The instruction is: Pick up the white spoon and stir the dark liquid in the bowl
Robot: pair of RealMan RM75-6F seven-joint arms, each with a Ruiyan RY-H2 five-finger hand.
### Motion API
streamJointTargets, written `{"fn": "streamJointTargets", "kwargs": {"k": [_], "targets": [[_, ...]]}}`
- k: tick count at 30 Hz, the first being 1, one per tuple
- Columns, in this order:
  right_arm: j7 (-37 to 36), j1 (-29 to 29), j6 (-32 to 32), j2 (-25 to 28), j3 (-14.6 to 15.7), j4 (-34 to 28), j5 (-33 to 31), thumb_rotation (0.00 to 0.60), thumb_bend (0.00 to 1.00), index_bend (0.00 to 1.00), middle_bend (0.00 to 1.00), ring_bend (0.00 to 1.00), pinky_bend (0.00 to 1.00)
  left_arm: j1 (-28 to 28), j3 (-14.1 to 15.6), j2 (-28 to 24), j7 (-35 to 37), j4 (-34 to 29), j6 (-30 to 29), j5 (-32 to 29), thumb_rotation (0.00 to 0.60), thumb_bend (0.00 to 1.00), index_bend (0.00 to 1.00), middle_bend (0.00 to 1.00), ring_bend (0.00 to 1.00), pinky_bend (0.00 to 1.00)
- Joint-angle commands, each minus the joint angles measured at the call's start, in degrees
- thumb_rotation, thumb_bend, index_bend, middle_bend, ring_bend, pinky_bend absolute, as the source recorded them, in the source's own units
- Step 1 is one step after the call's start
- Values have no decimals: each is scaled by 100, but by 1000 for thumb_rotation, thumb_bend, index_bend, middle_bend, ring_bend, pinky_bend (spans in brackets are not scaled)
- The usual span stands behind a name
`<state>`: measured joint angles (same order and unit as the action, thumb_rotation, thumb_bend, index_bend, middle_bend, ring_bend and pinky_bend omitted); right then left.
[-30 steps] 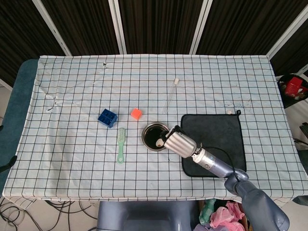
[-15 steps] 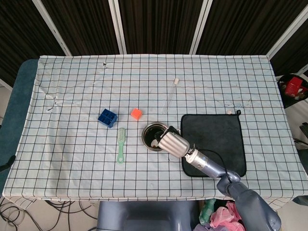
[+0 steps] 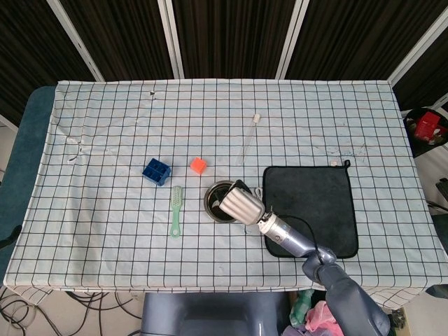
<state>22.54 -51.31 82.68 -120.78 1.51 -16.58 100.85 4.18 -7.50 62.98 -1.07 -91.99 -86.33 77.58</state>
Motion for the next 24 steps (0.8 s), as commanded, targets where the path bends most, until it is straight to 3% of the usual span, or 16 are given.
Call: {"fn": "streamJointTargets", "kwargs": {"k": [1, 24], "targets": [[-28, -62, -116, -91, -41, 186, -72, 600, 398, 753, 1000, 1000, 1000, 3, -1, -3, 3, 5, 14, -7, 600, 223, 91, 26, 0, 0], [-70, 9, -182, 42, 43, 523, -254, 600, 398, 756, 1000, 1000, 1000, 5, 1, 3, -44, -7, 17, -19, 600, 223, 91, 25, 0, 0]]}}
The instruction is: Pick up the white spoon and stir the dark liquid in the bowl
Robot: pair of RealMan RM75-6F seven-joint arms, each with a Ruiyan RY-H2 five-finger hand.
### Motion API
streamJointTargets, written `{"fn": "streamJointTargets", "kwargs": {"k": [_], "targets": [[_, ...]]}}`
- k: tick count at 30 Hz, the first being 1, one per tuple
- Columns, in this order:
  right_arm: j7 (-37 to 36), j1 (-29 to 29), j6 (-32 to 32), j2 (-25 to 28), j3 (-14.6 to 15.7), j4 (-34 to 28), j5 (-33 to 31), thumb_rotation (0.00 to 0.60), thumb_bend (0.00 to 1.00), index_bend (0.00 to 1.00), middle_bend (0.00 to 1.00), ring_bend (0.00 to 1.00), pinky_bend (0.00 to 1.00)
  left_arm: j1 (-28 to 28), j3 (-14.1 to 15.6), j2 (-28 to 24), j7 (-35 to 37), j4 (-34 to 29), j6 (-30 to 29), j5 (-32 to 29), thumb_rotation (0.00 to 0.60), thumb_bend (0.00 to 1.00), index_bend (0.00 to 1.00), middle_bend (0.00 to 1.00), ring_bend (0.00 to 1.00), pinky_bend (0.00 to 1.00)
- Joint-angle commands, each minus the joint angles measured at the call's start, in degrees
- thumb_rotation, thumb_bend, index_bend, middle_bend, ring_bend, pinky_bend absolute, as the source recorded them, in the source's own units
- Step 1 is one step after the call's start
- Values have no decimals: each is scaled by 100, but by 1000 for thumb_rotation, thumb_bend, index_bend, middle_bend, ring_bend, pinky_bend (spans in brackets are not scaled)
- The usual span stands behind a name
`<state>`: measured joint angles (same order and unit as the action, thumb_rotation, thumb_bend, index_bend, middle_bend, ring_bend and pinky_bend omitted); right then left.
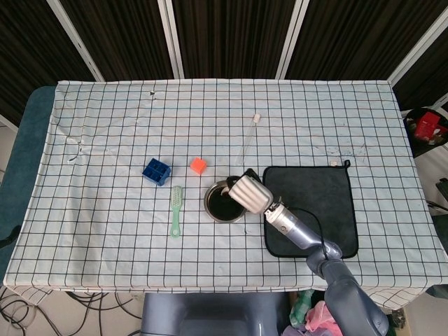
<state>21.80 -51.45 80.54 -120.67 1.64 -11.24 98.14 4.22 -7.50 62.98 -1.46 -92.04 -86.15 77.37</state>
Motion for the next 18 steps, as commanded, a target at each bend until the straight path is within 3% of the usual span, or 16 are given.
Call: {"fn": "streamJointTargets", "kwargs": {"k": [1, 18], "targets": [[1, 40, 49, 47, 41, -23, 19, 600, 398, 756, 1000, 1000, 1000, 3, 1, 5, -10, 0, 0, 4, 600, 223, 91, 25, 0, 0], [-41, 351, 645, 368, 376, -519, 299, 600, 398, 766, 1000, 1000, 1000, 4, 13, 20, -51, -18, 4, 8, 600, 223, 91, 26, 0, 0]]}}
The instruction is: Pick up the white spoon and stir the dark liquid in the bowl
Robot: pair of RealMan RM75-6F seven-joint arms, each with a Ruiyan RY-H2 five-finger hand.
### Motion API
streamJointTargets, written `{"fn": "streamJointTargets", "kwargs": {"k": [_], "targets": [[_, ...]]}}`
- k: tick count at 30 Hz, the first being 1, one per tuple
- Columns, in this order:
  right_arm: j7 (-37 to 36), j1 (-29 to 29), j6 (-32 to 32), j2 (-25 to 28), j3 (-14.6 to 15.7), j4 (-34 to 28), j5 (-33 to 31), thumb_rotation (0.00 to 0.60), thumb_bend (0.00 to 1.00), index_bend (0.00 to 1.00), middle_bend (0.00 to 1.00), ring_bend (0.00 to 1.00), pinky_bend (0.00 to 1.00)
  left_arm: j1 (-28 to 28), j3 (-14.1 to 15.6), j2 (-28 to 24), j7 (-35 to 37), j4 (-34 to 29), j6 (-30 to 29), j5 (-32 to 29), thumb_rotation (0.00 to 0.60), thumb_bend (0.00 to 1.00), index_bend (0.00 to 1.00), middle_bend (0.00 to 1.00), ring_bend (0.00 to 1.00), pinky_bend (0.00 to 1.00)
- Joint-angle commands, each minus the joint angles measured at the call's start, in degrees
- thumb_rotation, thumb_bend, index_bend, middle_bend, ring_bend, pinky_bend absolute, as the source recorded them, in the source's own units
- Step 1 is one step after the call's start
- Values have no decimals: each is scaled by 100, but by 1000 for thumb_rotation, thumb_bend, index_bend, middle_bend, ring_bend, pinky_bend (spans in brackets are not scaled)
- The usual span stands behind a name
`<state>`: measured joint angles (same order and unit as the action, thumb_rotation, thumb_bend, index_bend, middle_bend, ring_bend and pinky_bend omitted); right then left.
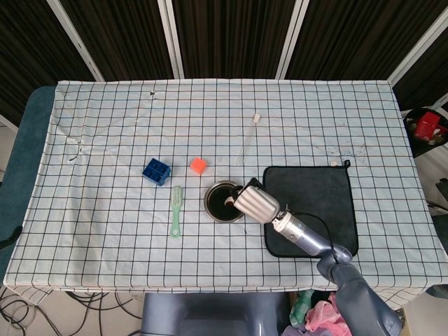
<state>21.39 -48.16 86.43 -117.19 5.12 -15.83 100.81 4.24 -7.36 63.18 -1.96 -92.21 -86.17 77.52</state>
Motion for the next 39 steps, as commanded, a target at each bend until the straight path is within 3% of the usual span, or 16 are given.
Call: {"fn": "streamJointTargets", "kwargs": {"k": [1, 15, 39], "targets": [[0, 25, 90, 24, 35, -102, 44, 600, 398, 767, 1000, 1000, 1000, 2, -3, 0, -5, -3, 8, -12, 600, 222, 91, 25, 0, 0], [101, -56, 54, -81, -62, -581, 60, 600, 398, 771, 1000, 1000, 1000, -8, -27, -19, 34, -7, 3, -58, 600, 223, 91, 25, 0, 0], [-139, -298, -611, -619, -442, 350, -363, 600, 404, 772, 1000, 1000, 1000, 11, -45, -32, 48, 13, 67, -122, 600, 223, 92, 24, 0, 0]]}}
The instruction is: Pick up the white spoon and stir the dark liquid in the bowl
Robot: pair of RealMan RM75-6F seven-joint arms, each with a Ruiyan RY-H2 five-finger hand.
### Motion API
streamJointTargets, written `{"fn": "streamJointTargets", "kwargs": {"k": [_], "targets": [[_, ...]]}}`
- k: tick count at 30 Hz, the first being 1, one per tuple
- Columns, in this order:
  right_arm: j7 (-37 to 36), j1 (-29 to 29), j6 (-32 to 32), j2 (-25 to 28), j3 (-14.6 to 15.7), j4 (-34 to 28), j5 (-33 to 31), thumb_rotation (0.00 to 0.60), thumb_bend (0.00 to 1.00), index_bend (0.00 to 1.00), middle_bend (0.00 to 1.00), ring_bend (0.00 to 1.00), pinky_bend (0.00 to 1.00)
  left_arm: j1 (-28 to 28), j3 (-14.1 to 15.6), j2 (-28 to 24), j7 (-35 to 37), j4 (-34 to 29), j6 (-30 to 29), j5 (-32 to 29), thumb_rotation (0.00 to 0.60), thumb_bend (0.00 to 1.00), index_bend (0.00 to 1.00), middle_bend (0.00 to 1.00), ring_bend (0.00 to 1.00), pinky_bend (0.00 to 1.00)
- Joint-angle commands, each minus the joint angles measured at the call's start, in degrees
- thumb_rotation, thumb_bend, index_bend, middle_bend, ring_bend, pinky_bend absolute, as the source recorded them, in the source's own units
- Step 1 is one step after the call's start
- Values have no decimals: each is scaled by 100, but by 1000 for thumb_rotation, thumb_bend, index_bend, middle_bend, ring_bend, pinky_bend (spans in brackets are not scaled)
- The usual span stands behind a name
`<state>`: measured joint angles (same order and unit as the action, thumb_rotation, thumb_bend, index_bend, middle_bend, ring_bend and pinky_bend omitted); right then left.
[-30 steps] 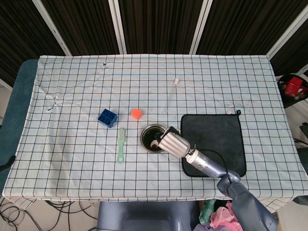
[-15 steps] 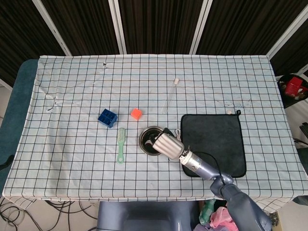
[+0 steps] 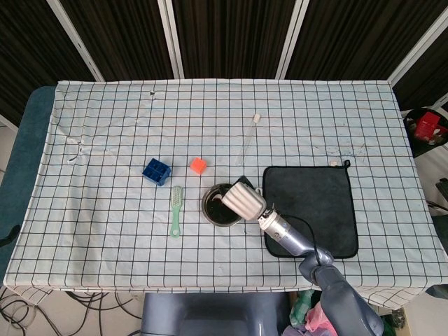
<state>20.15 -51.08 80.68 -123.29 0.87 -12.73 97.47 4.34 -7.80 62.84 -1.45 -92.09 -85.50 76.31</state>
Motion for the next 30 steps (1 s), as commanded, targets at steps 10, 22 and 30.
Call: {"fn": "streamJointTargets", "kwargs": {"k": [10, 22, 30], "targets": [[-42, 44, 19, 115, 45, 103, -28, 600, 403, 775, 1000, 1000, 1000, 13, -6, 13, -23, 7, 22, -23, 600, 223, 94, 24, 0, 0], [-34, 259, 369, 407, 305, -137, 177, 600, 403, 781, 1000, 1000, 1000, -2, -3, 17, -51, -18, -23, -7, 600, 223, 94, 24, 0, 0], [49, 374, 598, 597, 427, -498, 305, 600, 403, 786, 1000, 1000, 1000, -9, 10, 19, -70, -35, -35, 13, 600, 222, 95, 24, 0, 0]]}}
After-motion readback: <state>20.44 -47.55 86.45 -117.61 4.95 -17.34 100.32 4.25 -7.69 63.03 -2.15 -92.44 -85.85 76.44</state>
